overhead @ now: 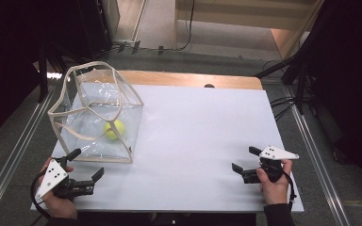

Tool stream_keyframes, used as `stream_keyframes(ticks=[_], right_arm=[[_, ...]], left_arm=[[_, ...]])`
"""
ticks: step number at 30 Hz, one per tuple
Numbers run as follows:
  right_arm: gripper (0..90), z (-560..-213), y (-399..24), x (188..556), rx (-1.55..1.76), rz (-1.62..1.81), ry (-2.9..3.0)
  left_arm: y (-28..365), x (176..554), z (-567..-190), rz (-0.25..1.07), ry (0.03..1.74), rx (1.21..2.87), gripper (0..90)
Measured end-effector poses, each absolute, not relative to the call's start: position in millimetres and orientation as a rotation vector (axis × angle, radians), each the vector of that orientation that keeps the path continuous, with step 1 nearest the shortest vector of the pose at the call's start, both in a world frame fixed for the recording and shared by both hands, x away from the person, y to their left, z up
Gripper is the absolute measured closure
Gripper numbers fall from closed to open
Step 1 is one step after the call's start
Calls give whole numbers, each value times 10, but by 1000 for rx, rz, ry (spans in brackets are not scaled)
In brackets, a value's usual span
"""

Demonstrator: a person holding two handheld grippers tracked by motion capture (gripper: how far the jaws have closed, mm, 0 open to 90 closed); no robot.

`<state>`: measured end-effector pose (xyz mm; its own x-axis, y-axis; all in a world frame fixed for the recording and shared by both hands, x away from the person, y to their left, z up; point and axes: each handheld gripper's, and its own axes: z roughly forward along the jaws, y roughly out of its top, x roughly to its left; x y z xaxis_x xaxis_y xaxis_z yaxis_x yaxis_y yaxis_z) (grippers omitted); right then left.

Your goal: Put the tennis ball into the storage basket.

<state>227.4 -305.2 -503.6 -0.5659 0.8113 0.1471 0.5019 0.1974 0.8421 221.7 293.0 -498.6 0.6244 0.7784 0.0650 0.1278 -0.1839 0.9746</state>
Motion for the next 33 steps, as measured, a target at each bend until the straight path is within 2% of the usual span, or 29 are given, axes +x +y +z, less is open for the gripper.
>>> stream_keyframes(ticks=[23,33], right_arm=[[0,-5050,-3498,1939,1310,1354,1893],[0,-5116,-3519,1934,1333,1301,1835]], left_arm=[[2936,2211,-4985,699,751,1668,0],[2927,2211,-4984,703,751,1676,0]])
